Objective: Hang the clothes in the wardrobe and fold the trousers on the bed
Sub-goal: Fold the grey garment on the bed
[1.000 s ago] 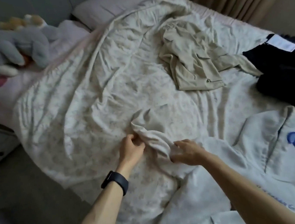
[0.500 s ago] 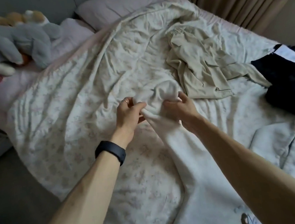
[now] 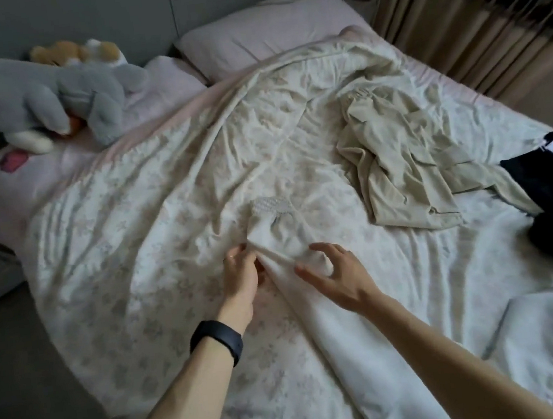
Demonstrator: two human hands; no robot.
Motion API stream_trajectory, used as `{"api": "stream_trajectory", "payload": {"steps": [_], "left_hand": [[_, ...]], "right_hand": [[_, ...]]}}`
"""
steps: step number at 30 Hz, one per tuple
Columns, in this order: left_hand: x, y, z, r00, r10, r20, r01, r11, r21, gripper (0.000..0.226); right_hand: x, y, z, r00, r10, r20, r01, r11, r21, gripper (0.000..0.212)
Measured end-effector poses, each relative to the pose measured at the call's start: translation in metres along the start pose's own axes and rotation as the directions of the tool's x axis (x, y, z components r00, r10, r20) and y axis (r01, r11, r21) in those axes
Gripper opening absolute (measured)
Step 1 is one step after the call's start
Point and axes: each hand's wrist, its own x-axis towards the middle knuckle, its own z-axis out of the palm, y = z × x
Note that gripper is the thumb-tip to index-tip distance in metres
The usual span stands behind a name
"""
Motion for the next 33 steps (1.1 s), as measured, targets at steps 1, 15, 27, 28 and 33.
{"api": "stream_trajectory", "payload": {"steps": [1, 15, 27, 28, 33], "left_hand": [[0.0, 0.007, 0.004, 0.997, -0.036, 0.075, 0.041, 0.997, -0.058, 0.024], [0.02, 0.055, 0.05, 0.854, -0.185, 0.486, 0.234, 0.971, -0.041, 0.042], [0.045, 0.006, -0.036, 0.941, -0.163, -0.296, 0.162, 0.986, -0.028, 0.044], [0.049, 0.01, -0.04, 0.963, -0.193, -0.187, 0.181, 0.98, -0.076, 0.047], [0.043, 0.038, -0.038, 0.998, 0.028, -0.057, -0.017, 0.985, 0.174, 0.033]], "right_hand": [[0.01, -0.01, -0.001, 0.998, 0.001, 0.056, -0.004, 0.999, 0.045, 0.097], [0.066, -0.013, -0.066, 0.978, 0.121, 0.171, -0.209, 0.523, 0.826, 0.026], [-0.012, 0.022, 0.038, 0.96, 0.016, -0.278, -0.05, 0.992, -0.116, 0.052], [-0.026, 0.027, 0.051, 0.965, 0.04, -0.26, -0.083, 0.984, -0.157, 0.058], [-0.029, 0.042, 0.063, 0.936, 0.255, -0.243, -0.254, 0.967, 0.039, 0.047]]}}
